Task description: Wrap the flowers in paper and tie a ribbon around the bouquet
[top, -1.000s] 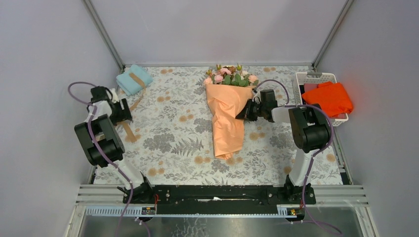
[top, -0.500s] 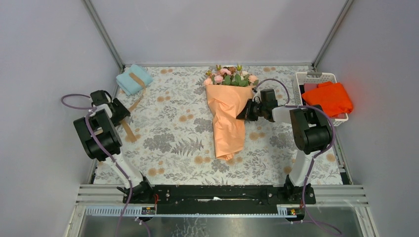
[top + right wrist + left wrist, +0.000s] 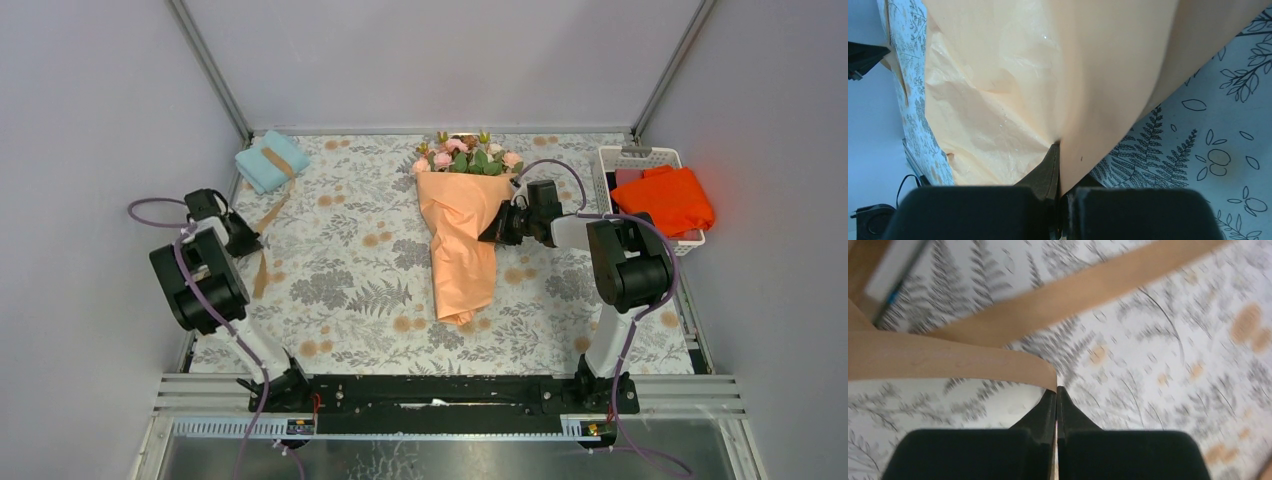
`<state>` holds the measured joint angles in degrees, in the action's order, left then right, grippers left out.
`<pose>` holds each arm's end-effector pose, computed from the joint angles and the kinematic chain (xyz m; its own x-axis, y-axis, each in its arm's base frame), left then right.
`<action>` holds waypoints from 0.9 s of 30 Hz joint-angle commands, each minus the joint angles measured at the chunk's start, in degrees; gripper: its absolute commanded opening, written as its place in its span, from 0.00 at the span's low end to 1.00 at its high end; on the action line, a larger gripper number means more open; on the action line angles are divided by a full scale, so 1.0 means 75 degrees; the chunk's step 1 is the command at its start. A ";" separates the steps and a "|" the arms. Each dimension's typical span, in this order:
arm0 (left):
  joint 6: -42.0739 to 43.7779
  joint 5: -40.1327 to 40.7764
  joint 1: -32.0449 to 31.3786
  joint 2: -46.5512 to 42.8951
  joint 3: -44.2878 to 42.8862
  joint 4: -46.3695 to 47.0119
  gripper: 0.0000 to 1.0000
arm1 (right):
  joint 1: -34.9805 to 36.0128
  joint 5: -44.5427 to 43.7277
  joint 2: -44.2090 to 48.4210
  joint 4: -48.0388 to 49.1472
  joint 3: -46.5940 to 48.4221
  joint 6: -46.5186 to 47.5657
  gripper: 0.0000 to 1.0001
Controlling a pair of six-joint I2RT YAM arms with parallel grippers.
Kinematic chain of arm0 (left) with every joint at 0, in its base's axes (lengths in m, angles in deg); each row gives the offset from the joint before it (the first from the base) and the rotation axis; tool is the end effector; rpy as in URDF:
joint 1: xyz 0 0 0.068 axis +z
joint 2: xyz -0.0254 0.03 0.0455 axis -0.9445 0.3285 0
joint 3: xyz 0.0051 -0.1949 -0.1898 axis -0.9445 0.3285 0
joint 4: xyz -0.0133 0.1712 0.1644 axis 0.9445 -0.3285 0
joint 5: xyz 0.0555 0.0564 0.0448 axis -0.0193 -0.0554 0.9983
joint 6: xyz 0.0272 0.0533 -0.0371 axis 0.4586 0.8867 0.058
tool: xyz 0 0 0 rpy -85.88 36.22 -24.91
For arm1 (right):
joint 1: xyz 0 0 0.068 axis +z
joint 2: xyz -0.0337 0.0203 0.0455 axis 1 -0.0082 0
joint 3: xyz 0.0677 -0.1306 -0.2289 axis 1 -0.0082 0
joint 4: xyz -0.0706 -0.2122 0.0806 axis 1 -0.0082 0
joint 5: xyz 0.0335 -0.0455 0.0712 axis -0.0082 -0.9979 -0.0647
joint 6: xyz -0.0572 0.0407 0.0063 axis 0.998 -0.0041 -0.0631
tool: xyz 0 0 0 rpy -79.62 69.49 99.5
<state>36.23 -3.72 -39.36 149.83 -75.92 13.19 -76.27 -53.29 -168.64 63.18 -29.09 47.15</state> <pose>0.3084 0.1747 0.1539 -0.5550 -0.6933 -0.4596 -0.6173 0.7137 -0.3311 0.3559 0.1162 0.1420 -0.8341 0.1857 -0.5193 -0.2497 0.7124 0.6558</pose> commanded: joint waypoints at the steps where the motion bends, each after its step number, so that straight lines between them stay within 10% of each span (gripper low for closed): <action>1: 0.0429 -0.1792 -0.0276 -0.1290 0.0101 -0.0666 0.00 | 0.0050 0.0055 0.0328 -0.0079 0.0274 0.0006 0.00; 11: 0.4704 -0.4232 -0.5348 -0.2541 -0.2619 -0.5246 0.00 | -0.0008 -0.0178 0.0226 -0.0342 0.0707 -0.0113 0.00; 27: 0.7806 -0.3098 -0.8086 -0.2416 -0.0296 -0.5776 0.00 | -0.0080 -0.0440 0.0505 -0.1291 0.1485 0.0087 0.00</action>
<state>86.75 -29.93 -93.54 133.90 -81.72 -28.65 -76.56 -55.54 -168.49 54.90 -21.64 46.91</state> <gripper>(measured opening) 0.007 0.011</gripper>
